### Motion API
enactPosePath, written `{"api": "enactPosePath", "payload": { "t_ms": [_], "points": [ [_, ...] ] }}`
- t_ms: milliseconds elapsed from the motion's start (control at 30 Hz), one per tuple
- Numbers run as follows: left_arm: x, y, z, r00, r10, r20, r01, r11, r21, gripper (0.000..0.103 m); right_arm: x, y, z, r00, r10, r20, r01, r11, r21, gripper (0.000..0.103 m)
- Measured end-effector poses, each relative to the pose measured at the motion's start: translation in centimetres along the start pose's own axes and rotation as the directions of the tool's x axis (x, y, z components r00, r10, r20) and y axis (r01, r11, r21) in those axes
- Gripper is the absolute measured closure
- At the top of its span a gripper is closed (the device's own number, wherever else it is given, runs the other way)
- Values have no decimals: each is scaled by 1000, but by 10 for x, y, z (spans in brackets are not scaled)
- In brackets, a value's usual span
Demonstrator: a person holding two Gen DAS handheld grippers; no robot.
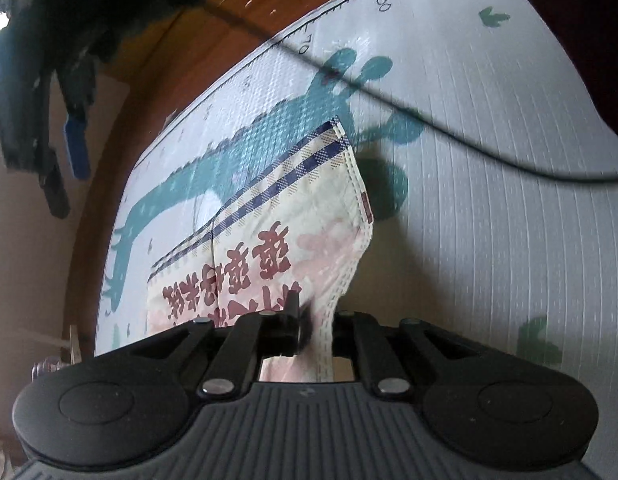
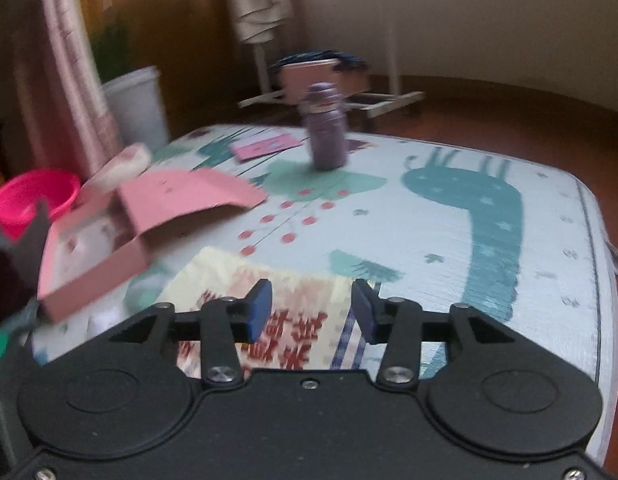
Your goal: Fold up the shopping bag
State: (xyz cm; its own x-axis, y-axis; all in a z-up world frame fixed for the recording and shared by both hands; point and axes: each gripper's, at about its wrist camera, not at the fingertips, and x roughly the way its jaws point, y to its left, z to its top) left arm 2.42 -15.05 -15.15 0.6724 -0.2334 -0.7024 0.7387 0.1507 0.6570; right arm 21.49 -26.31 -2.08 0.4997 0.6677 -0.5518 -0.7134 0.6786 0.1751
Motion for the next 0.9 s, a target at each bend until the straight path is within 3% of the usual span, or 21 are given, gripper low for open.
{"api": "enactPosePath", "payload": {
  "t_ms": [133, 200, 300, 433, 500, 600, 667, 767, 833, 900],
  "points": [
    [-10, 20, -10, 989, -88, 119, 95, 994, -51, 96, -9, 5, -12, 998, 20, -56, -26, 993, -118, 58],
    [-15, 20, -13, 982, -131, 138, 131, 991, 7, 96, -5, 2, -20, 996, 35, -79, -43, 994, -101, 58],
    [-24, 29, -12, 954, -230, 191, 230, 973, 22, 96, 15, 1, -27, 990, 73, -123, -83, 994, -77, 58],
    [-42, 68, -20, 917, -292, 271, 328, 940, -98, 96, 56, 9, -43, 958, 71, -276, -102, 990, -100, 60],
    [-50, 95, -28, 898, -299, 324, 368, 913, -175, 96, 72, 7, -56, 930, 31, -366, -74, 992, -104, 60],
    [-69, 132, -42, 866, -268, 422, 410, 863, -296, 96, 74, -7, -60, 923, 38, -382, -54, 998, -31, 60],
    [-67, 154, -50, 864, -232, 447, 415, 832, -370, 96, 74, -13, -60, 922, 78, -380, -72, 997, 30, 60],
    [-53, 174, -64, 882, -198, 428, 396, 803, -445, 96, 76, -15, -64, 913, 103, -394, -92, 995, 48, 60],
    [-40, 180, -70, 894, -177, 412, 380, 786, -487, 96, 73, -21, -63, 917, 90, -390, -65, 995, 77, 60],
    [-28, 185, -75, 905, -158, 394, 364, 768, -528, 96, 67, -33, -59, 927, 28, -373, 15, 994, 112, 60]
  ]
}}
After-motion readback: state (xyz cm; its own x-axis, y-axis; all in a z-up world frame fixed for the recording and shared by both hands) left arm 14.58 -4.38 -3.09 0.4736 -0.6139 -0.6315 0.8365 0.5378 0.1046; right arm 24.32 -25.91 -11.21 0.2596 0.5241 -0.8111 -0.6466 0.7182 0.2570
